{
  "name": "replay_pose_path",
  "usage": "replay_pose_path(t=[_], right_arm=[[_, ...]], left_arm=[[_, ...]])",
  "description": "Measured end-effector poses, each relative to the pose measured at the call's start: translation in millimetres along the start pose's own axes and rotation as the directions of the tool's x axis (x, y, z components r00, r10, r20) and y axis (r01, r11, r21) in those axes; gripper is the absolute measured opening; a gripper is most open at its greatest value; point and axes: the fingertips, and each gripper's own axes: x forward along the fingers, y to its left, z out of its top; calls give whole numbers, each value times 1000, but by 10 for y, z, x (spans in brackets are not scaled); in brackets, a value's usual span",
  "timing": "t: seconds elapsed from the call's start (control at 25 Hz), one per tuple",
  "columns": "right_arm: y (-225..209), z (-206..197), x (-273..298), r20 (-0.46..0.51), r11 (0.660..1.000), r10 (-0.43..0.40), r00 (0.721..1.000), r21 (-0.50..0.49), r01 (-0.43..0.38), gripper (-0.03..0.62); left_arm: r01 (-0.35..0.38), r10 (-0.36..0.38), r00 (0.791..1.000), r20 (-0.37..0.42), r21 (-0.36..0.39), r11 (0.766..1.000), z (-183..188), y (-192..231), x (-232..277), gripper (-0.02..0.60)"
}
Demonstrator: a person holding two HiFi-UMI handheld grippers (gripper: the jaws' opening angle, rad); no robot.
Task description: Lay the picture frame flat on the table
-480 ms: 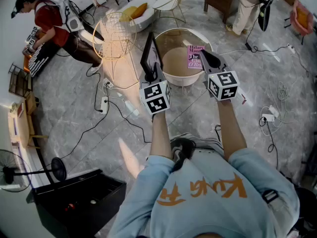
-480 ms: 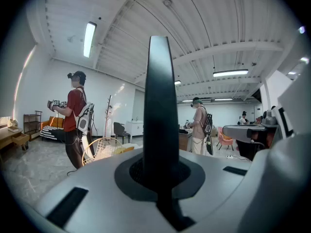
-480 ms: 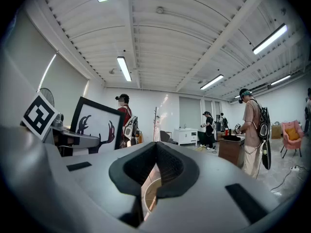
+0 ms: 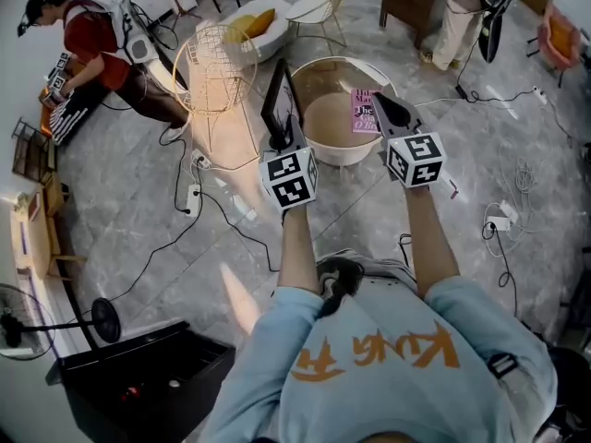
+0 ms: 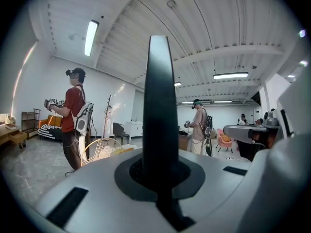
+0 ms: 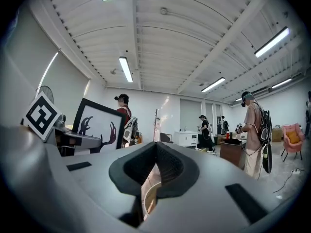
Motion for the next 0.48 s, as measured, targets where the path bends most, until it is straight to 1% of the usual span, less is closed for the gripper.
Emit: replay_pose_path(t=[0.24, 0.36, 0.48], right_arm=[[53, 51, 123, -1, 1000, -17, 1000, 10, 17, -2], [38, -31, 138, -12, 999, -36, 999, 26, 36, -2], [88, -85, 174, -22, 999, -37, 999, 20, 37, -2]], left_arm=[[15, -14, 1000, 5, -5, 1000, 100, 159, 77, 26], [23, -23, 1000, -6, -9, 1000, 12, 196, 93, 26], [20, -20, 1000, -9, -27, 999, -46, 278, 125, 26]])
